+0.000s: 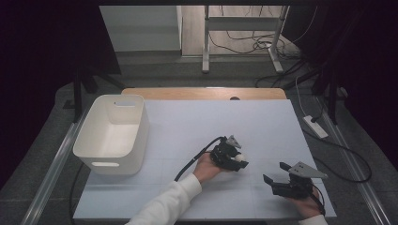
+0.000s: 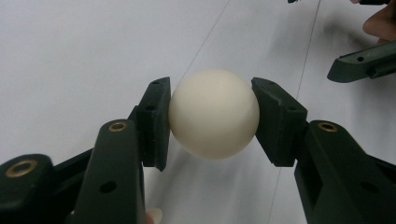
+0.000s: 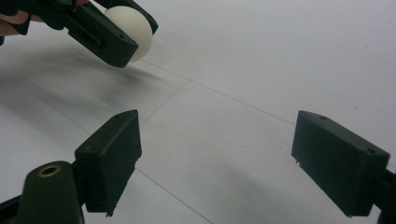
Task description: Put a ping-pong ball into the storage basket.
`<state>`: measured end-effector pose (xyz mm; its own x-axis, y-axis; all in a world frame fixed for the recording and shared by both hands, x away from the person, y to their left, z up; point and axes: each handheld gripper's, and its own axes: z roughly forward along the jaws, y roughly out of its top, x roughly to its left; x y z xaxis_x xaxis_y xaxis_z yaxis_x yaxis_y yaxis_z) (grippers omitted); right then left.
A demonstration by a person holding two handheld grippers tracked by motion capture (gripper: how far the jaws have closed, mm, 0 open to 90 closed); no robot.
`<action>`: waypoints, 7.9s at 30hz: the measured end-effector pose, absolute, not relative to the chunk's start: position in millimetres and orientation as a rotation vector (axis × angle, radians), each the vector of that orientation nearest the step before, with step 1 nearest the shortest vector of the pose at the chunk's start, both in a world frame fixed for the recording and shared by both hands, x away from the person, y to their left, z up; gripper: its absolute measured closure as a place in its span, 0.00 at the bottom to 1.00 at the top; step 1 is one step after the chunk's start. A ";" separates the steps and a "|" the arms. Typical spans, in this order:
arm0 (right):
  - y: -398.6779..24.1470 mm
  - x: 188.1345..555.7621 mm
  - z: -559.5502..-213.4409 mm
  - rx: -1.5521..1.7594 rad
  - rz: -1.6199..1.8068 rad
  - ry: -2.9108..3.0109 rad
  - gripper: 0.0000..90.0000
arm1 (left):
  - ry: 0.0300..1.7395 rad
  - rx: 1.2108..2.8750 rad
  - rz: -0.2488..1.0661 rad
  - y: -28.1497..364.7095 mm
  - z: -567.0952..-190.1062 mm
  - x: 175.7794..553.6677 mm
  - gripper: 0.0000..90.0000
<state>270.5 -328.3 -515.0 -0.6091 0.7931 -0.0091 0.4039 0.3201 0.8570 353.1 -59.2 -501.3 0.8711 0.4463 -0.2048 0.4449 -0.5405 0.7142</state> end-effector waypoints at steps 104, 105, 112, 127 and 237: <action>-326.5 270.6 -514.6 1.058 1.200 2.155 0.18 | 0.754 1.949 0.187 66.5 -433.5 341.1 0.56; -326.5 270.7 -514.6 1.058 1.200 2.155 0.18 | 0.754 1.947 0.190 67.8 -432.6 341.2 0.56; -326.1 270.6 -514.7 1.056 1.201 2.155 0.18 | 0.765 1.928 0.201 75.6 -428.4 341.2 0.56; -325.8 270.8 -514.7 1.055 1.203 2.155 0.18 | 0.783 1.900 0.229 91.6 -420.6 340.6 0.56; -324.0 271.9 -514.4 1.044 1.196 2.160 0.18 | 1.011 1.769 0.475 189.2 -386.4 344.4 0.56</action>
<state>271.9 -324.0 -514.4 -0.6080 0.7934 -0.0288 0.3967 0.3350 0.8546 344.4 189.2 -386.4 0.5732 0.8089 -0.1309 0.4149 -0.1487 0.8976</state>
